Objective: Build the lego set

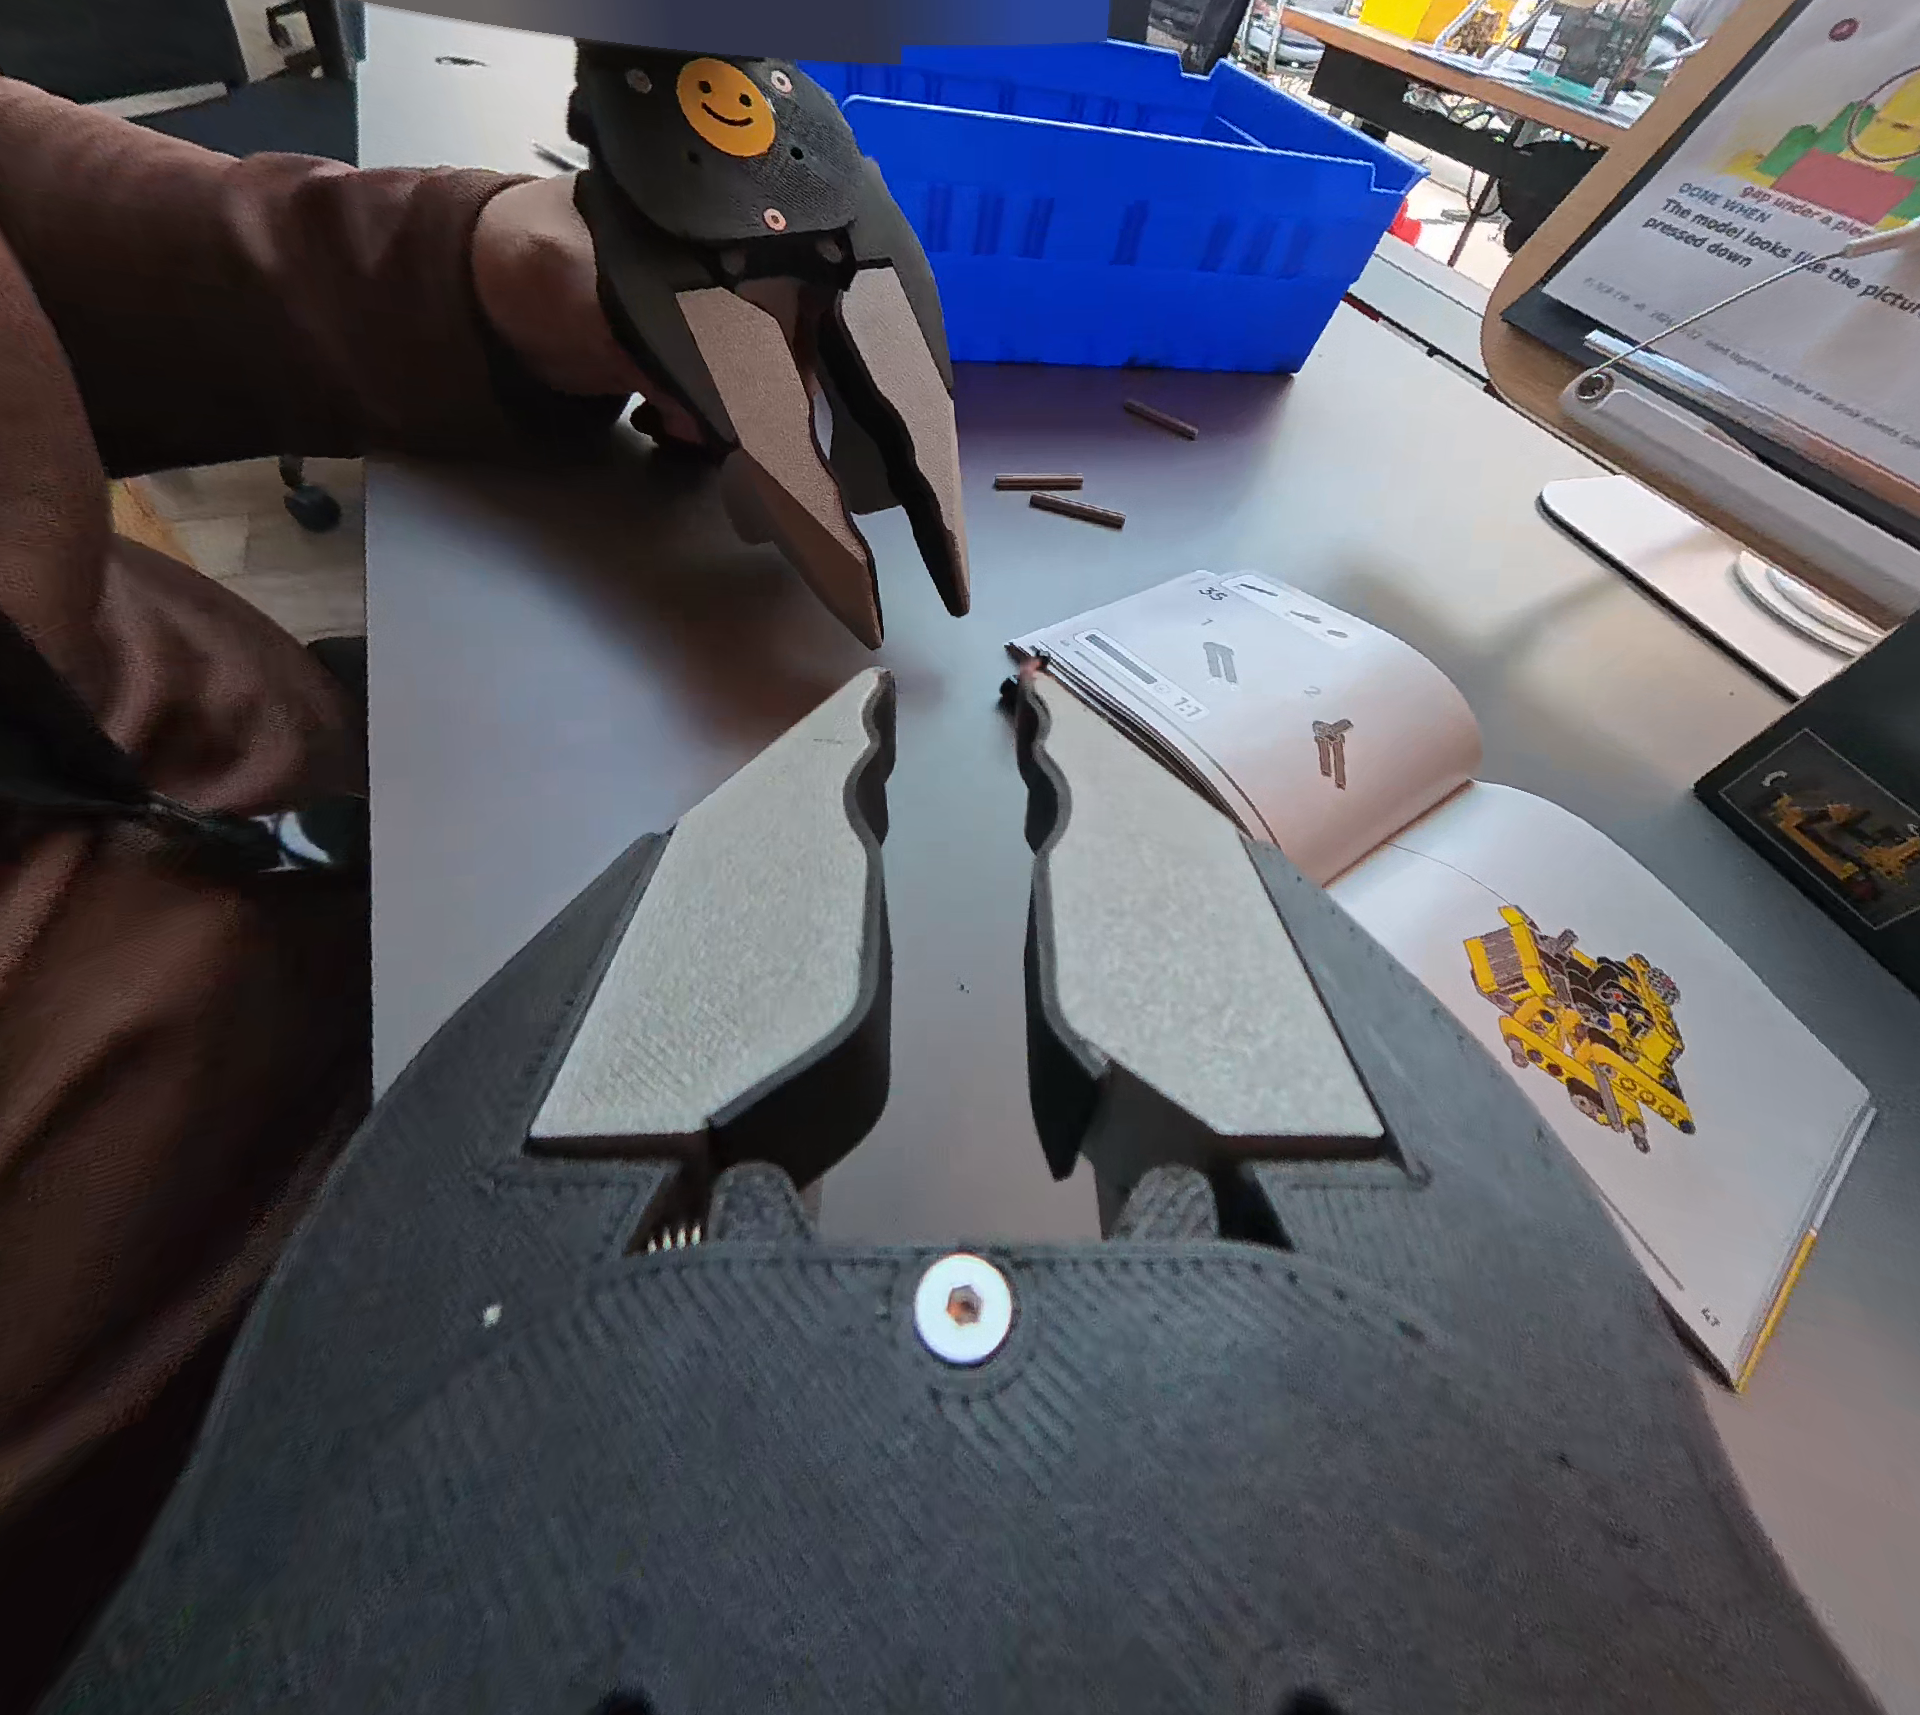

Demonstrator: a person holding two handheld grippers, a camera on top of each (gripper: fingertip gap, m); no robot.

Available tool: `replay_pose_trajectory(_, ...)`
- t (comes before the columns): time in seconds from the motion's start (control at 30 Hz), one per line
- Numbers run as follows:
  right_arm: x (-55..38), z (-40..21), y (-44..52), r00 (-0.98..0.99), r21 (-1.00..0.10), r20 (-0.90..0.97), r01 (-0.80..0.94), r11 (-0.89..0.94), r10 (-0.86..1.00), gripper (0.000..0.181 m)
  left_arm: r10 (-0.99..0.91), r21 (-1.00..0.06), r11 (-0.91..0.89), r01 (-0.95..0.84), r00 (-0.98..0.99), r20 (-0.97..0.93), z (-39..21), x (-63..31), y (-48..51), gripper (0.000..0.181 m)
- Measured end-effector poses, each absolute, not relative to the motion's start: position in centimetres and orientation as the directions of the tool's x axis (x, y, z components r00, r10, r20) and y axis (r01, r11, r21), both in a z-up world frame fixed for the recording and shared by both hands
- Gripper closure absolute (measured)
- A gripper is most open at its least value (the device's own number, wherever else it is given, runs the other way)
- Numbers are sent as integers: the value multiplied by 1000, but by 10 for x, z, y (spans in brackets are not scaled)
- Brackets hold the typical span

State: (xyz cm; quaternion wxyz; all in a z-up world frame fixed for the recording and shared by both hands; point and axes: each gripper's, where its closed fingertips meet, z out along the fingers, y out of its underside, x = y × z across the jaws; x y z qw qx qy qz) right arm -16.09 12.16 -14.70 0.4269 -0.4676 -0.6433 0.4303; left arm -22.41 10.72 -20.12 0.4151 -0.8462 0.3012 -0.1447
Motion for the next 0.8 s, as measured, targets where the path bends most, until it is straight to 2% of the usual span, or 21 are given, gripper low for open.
replay_pose_trajectory(0.23, -166, -143, 110, -252, -958, 159, 195, 211, 955, 163, -644, -809, -450, -378, 765, 1, -196, -229, 114, 155)
replay_pose_trajectory(0.53, -167, -141, 111, -249, -962, 150, 186, 199, 957, 164, -671, -766, -476, -431, 742, 0, -207, -230, 114, 149)
replay_pose_trajectory(0.8, -160, -139, 108, -226, -956, 202, 164, 242, 953, 163, -666, -731, -451, -512, 739, -107, -214, -231, 114, 153)
